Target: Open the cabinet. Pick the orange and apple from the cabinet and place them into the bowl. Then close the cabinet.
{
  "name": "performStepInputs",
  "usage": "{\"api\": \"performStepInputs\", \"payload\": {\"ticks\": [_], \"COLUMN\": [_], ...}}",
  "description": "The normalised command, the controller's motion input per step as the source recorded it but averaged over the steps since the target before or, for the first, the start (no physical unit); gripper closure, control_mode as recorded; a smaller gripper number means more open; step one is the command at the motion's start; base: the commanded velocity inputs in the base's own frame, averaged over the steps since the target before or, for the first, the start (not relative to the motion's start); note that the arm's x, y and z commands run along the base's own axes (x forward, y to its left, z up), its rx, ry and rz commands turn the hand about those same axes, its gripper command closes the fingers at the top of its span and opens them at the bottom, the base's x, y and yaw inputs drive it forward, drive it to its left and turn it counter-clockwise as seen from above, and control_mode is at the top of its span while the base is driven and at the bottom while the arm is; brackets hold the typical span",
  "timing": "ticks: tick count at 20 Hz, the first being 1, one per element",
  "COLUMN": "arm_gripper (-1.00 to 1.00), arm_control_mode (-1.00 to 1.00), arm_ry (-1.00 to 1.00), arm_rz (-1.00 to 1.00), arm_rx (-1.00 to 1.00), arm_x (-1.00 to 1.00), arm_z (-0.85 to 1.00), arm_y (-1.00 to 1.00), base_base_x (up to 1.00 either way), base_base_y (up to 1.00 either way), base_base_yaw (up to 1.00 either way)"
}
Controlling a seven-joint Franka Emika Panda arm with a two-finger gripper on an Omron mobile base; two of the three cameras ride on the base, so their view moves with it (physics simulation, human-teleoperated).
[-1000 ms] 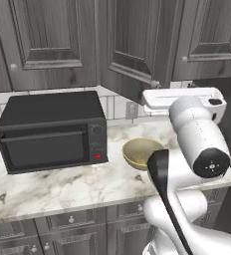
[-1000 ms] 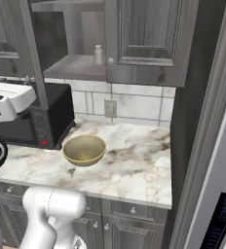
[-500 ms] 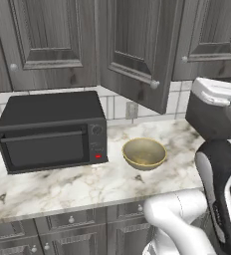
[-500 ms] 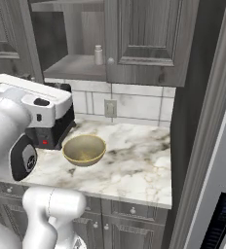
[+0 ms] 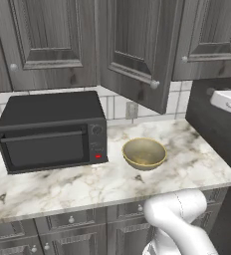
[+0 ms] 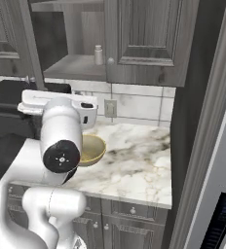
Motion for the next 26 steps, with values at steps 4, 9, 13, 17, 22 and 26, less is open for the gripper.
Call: {"api": "performStepInputs", "payload": {"ticks": [4,9,13,17,22,26], "arm_gripper": [-1.0,-1.0,-1.0,-1.0,-1.0,-1.0], "arm_control_mode": [-1.0,-1.0,-1.0,-1.0,-1.0,-1.0], "arm_ry": [-0.05,-0.01,0.02,0.05,0.0,0.0], "arm_rz": [0.18,0.18,0.3,0.33,0.31,0.24], "arm_rx": [-0.01,-0.01,0.0,0.0,-0.06,-0.13], "arm_x": [0.26,0.53,0.72,0.66,0.48,0.26], "arm_z": [-0.26,-0.15,-0.03,-0.04,-0.17,-0.17], "arm_y": [0.18,0.53,0.34,0.31,0.89,1.0], "base_base_x": [0.0,0.0,0.0,0.0,0.0,0.0], "base_base_y": [0.0,0.0,0.0,0.0,0.0,0.0], "base_base_yaw": [0.0,0.0,0.0,0.0,0.0,0.0]}}
